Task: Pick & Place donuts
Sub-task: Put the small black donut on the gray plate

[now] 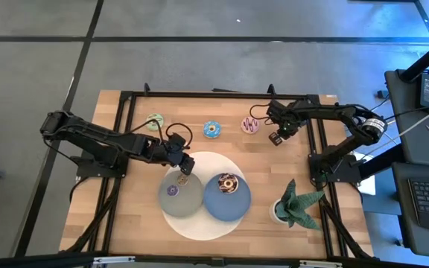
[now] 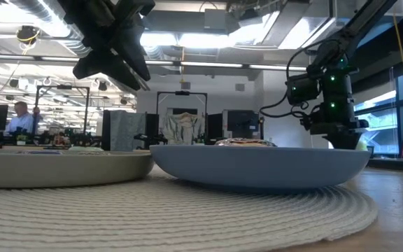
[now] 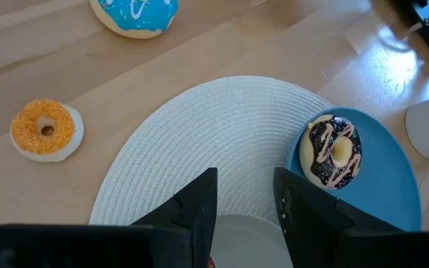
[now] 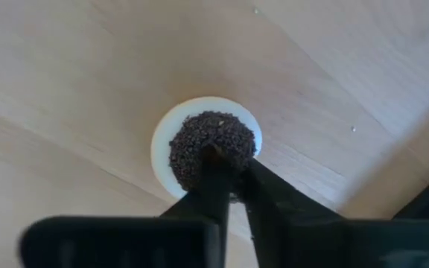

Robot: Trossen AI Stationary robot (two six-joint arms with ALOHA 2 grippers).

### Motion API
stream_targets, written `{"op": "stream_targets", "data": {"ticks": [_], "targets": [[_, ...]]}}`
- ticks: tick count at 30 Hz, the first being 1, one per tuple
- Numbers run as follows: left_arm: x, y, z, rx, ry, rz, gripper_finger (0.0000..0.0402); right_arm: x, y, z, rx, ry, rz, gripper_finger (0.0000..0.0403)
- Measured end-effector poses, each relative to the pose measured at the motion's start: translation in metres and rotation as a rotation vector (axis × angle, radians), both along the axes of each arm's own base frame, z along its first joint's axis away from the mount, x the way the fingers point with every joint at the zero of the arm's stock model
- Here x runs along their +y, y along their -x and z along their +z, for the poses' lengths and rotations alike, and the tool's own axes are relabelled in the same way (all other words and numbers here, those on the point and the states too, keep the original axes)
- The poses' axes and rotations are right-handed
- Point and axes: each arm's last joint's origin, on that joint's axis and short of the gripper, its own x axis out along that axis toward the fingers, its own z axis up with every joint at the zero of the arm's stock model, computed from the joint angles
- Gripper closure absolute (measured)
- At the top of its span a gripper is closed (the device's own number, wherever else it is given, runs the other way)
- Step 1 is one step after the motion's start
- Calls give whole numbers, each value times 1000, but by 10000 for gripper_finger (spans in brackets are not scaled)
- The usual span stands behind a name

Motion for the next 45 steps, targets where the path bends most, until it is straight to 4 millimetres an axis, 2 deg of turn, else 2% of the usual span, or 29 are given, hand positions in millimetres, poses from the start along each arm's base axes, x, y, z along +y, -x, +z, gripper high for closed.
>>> {"op": "stream_targets", "data": {"ticks": [5,12,19,25,31,35,39,45], "targets": [[0,0,0,0,0,0,274,0,0,0,5,-2,36,394],[1,0,1,-6,-20,18,274,-7,-7,14,14,29,75,368],[3,-5,7,-112,-75,115,274,-14,-26,46,-46,36,170,392],[3,-7,9,-127,-103,105,274,-9,-60,87,-196,95,280,387],[5,-7,9,-141,-120,155,274,15,-96,131,-341,178,397,383],[7,-6,10,-194,-95,278,274,40,-116,151,-469,183,471,392],[12,-9,12,-265,9,375,274,65,-134,161,-587,208,528,389],[15,-18,20,-378,73,353,274,101,-155,164,-727,217,600,383]]}}
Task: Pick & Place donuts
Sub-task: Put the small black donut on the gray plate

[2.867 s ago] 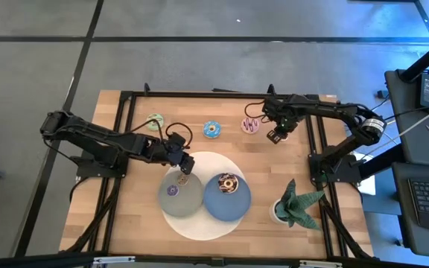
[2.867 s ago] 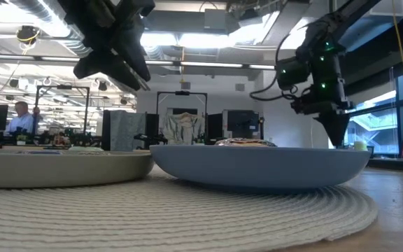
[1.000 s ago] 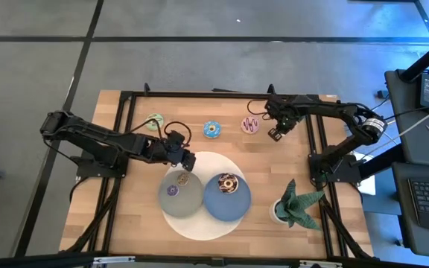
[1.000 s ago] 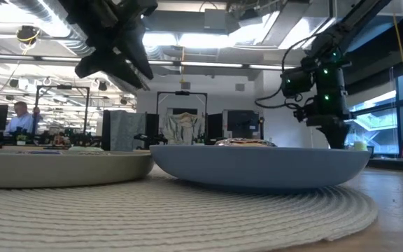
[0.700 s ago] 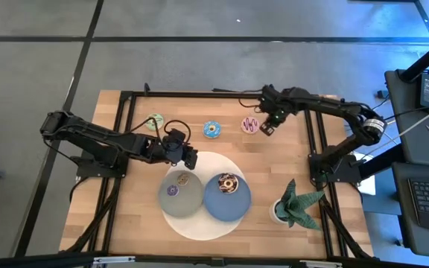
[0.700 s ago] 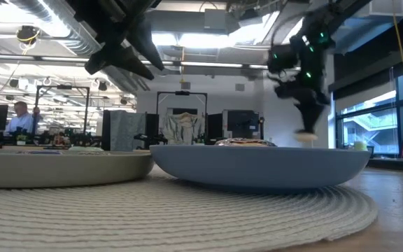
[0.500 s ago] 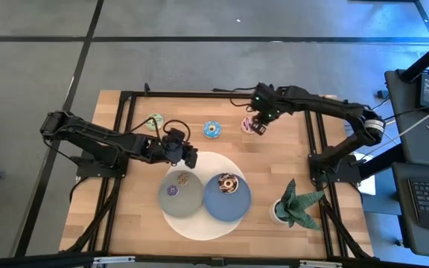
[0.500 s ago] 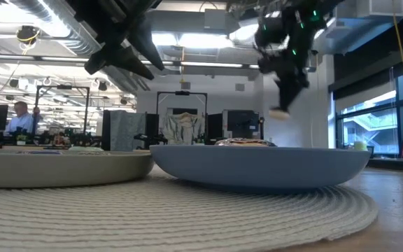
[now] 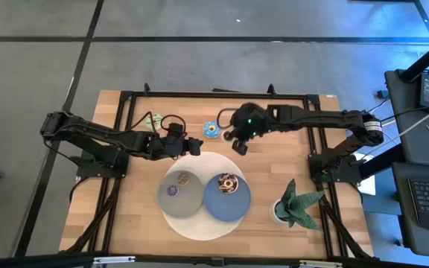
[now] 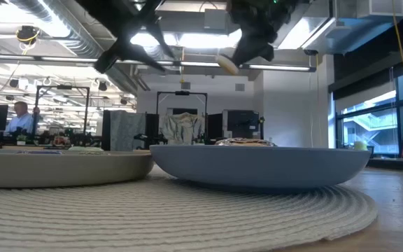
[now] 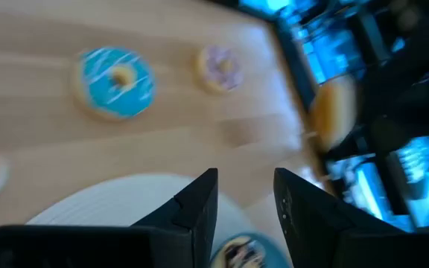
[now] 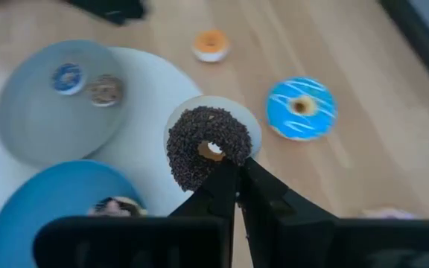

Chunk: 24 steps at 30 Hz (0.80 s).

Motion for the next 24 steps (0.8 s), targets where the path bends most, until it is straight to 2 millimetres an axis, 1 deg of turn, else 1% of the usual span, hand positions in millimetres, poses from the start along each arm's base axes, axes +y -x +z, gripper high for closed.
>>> {"op": "stream_targets", "data": {"ticks": [3,5,9,14,19,24], "targets": [[0,-8,4,-53,-43,-28,274,12,-8,-3,-22,2,39,387],[-1,-14,5,-91,-60,-49,274,17,-11,-6,-21,0,51,388],[-3,-23,1,-121,-69,-94,274,22,-15,-10,-18,-26,35,385],[-5,-35,-8,-140,-65,-114,274,27,-17,-13,-8,-35,49,383],[-7,-40,-14,-133,-54,-139,274,28,-17,-13,-10,-37,51,383],[-7,-40,-14,-129,-62,-163,274,28,-17,-13,-16,-38,50,382]]}}
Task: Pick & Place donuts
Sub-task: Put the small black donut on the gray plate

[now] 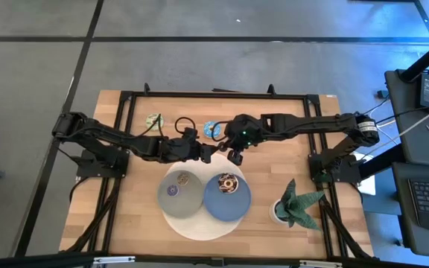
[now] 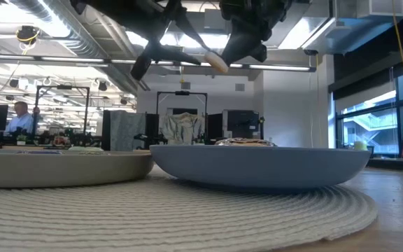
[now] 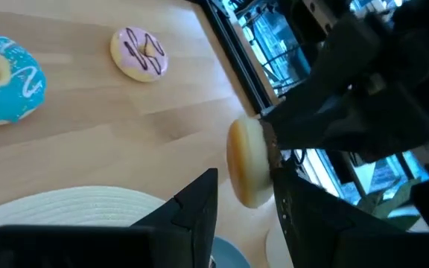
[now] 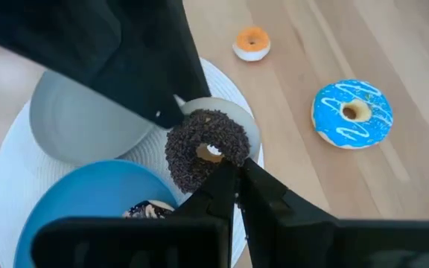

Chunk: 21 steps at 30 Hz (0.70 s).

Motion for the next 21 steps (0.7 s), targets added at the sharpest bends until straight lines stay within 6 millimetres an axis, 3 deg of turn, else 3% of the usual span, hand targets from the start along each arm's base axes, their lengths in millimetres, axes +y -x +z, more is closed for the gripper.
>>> {"op": "stream_targets", "data": {"ticks": [11,21], "targets": [[0,-2,5,-41,-44,-17,283,0,-2,2,-26,-8,-10,382],[2,-2,5,-28,-73,-22,362,0,-2,2,-30,-14,-17,382]]}}
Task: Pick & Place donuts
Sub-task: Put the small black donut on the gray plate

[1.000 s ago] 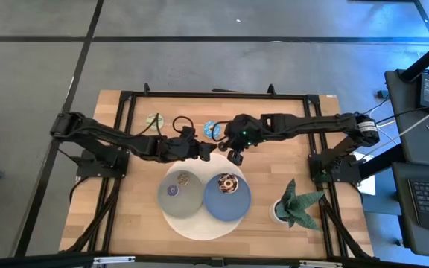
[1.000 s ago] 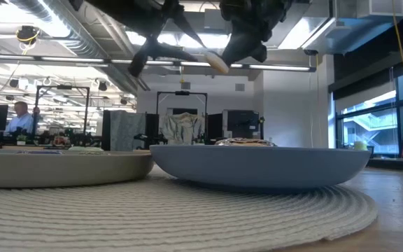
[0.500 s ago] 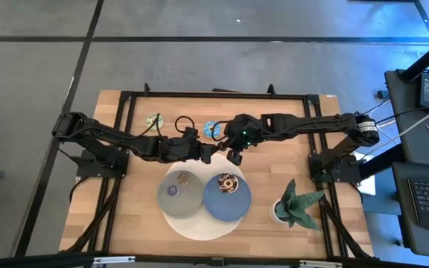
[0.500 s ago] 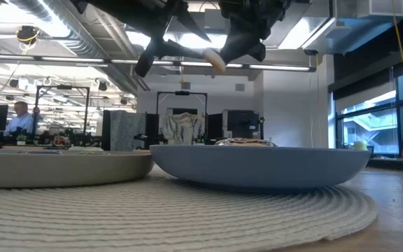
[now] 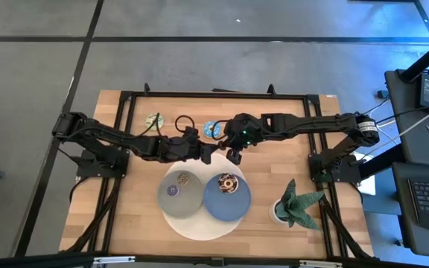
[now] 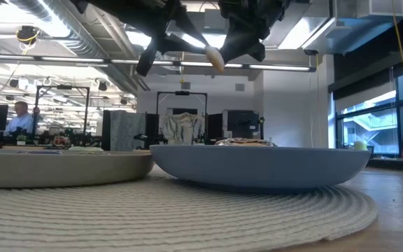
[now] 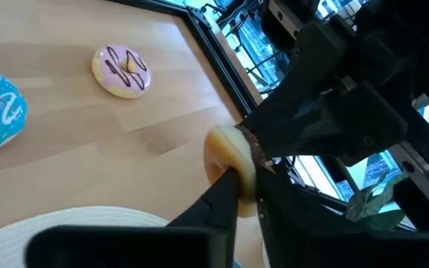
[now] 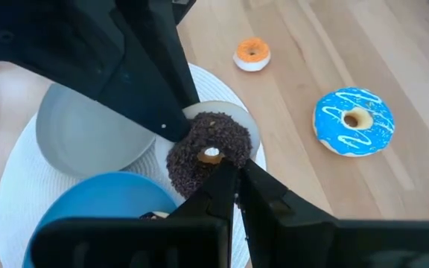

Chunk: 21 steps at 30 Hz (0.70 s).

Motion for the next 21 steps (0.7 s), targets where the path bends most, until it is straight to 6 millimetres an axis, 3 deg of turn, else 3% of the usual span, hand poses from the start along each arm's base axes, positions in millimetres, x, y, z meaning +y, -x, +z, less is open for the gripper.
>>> {"op": "stream_targets", "data": {"ticks": [5,9,17,21], "targets": [[0,0,0,7,-18,-5,394,0,0,0,2,12,13,381],[0,0,-1,16,-21,-11,394,-2,0,0,6,26,24,373],[-1,2,-7,86,-18,-49,397,-10,8,1,48,-3,7,277],[-2,6,-12,152,23,-77,395,-15,18,11,36,40,-43,241]]}}
